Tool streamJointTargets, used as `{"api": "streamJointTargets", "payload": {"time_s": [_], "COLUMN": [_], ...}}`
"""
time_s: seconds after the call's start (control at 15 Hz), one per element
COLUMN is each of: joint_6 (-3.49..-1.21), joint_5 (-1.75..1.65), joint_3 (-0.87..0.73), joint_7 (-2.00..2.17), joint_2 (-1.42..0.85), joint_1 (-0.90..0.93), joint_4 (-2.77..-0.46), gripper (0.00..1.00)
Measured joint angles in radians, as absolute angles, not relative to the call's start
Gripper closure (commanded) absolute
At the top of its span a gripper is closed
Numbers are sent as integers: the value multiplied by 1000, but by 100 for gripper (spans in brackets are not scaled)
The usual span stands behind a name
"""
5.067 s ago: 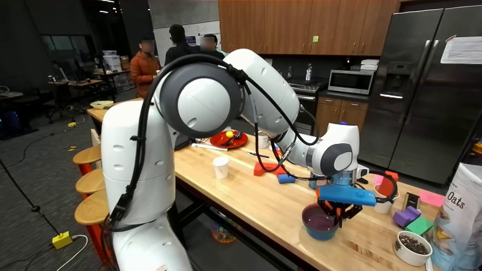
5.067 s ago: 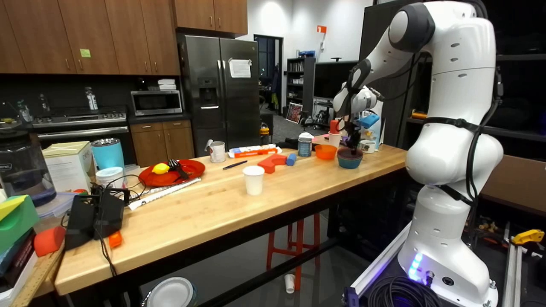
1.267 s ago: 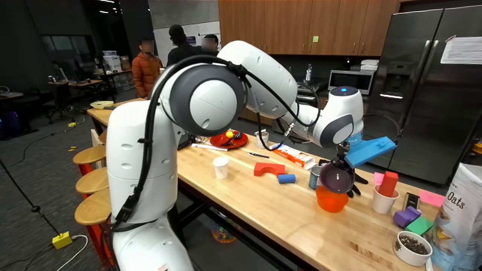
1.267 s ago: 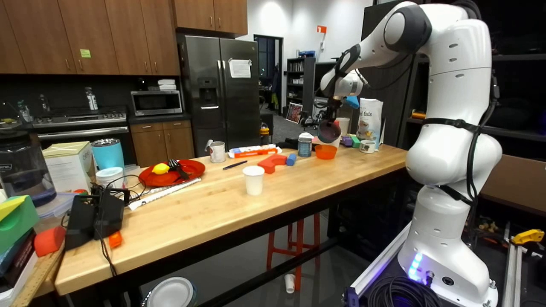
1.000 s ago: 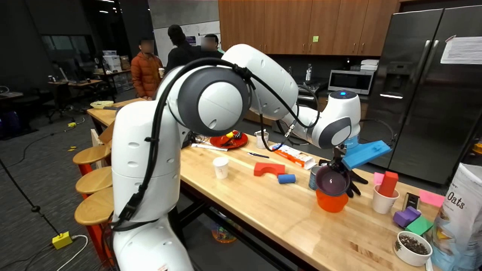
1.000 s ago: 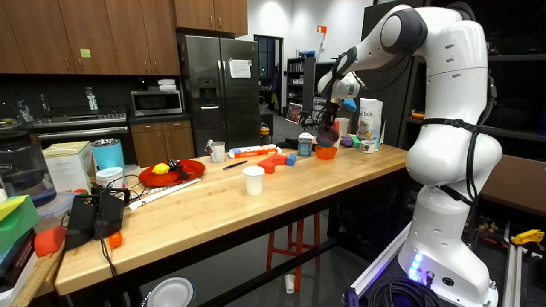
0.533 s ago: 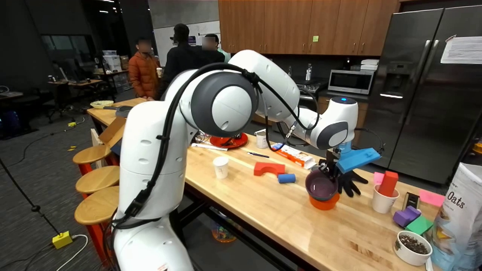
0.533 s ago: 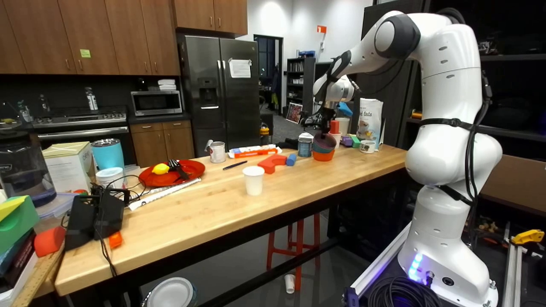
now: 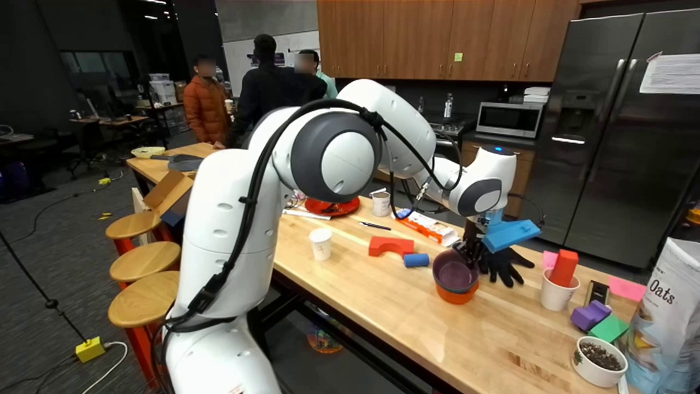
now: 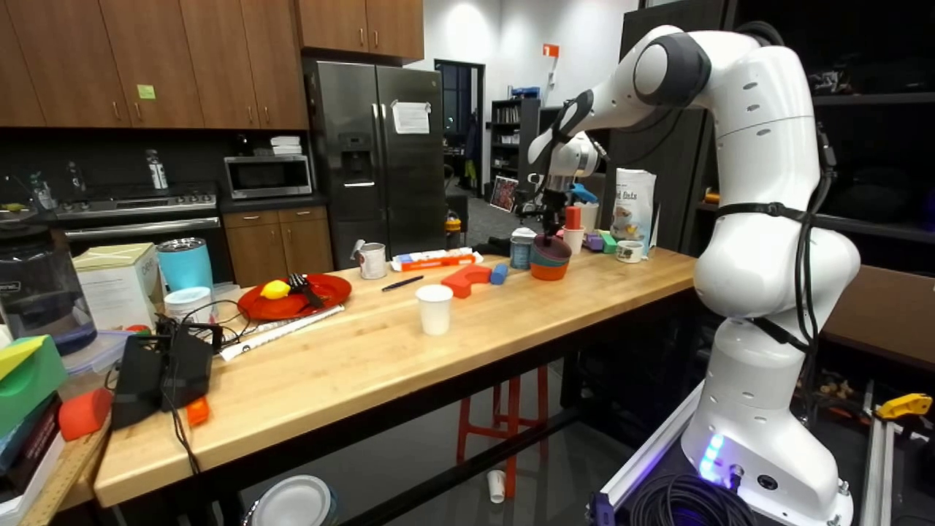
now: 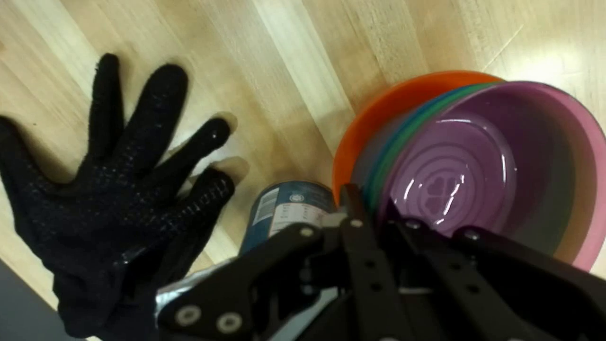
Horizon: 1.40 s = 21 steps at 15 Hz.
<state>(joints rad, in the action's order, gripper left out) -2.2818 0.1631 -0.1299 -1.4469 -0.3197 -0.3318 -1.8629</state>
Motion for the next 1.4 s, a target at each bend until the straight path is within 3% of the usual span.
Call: {"api": "streamJointTargets", "payload": {"time_s": [0.07, 0.13, 0.73, 0.8, 0.93, 1.13, 1.2, 1.4], "joint_6": [-2263, -2244, -2139, -2133, -2123, -2111, -2108, -2095], "joint_5": [173, 183, 172, 168, 163, 160, 160, 160], "joint_3": [-124, -119, -113, -113, -114, -114, -114, -114], "joint_7": [-1464, -1481, -1527, -1527, -1527, -1528, -1528, -1533], "joint_2": [-325, -330, -350, -350, -350, -353, -354, -359], "joint_1": [-333, -333, -333, -333, -333, -333, -333, -333], "joint_4": [-1855, -1848, -1787, -1782, -1775, -1767, -1766, -1763], "gripper": [85, 66, 10, 11, 0, 2, 24, 35]}}
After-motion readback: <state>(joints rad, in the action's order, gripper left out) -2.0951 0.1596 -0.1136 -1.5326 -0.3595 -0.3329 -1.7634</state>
